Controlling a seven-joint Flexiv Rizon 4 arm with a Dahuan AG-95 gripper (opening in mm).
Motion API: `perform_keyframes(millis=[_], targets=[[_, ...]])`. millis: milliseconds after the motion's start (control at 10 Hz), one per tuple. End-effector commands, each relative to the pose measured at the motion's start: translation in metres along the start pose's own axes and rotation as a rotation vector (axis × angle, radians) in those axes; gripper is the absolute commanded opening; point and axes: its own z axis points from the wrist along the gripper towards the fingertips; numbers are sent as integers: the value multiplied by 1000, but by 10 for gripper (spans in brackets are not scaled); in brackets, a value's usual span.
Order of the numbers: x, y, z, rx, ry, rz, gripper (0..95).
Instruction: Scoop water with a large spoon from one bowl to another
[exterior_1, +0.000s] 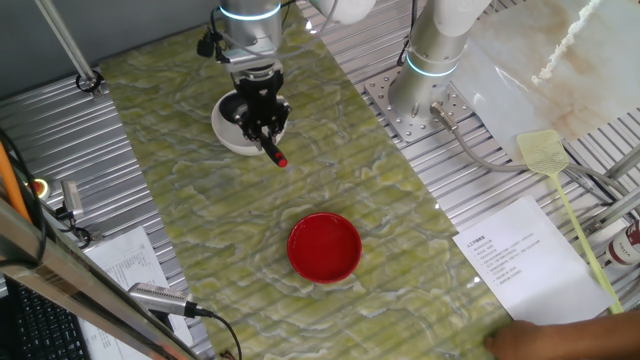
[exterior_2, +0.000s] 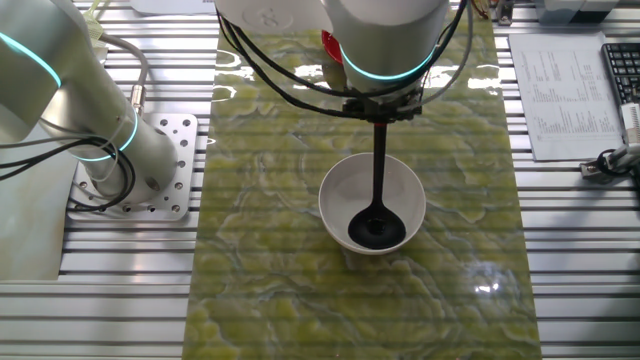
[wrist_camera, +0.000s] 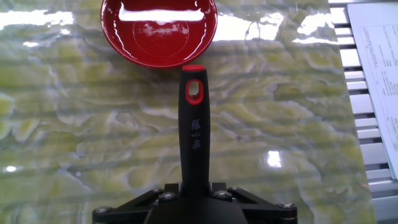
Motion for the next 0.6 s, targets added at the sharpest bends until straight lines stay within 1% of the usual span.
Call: perform_keyframes(millis=[100, 400, 600], targets=[[0, 0, 0, -1, -10, -5, 190], [-1, 1, 1, -1, -19, -5, 190], [-2, 3, 3, 0, -14, -4, 190]])
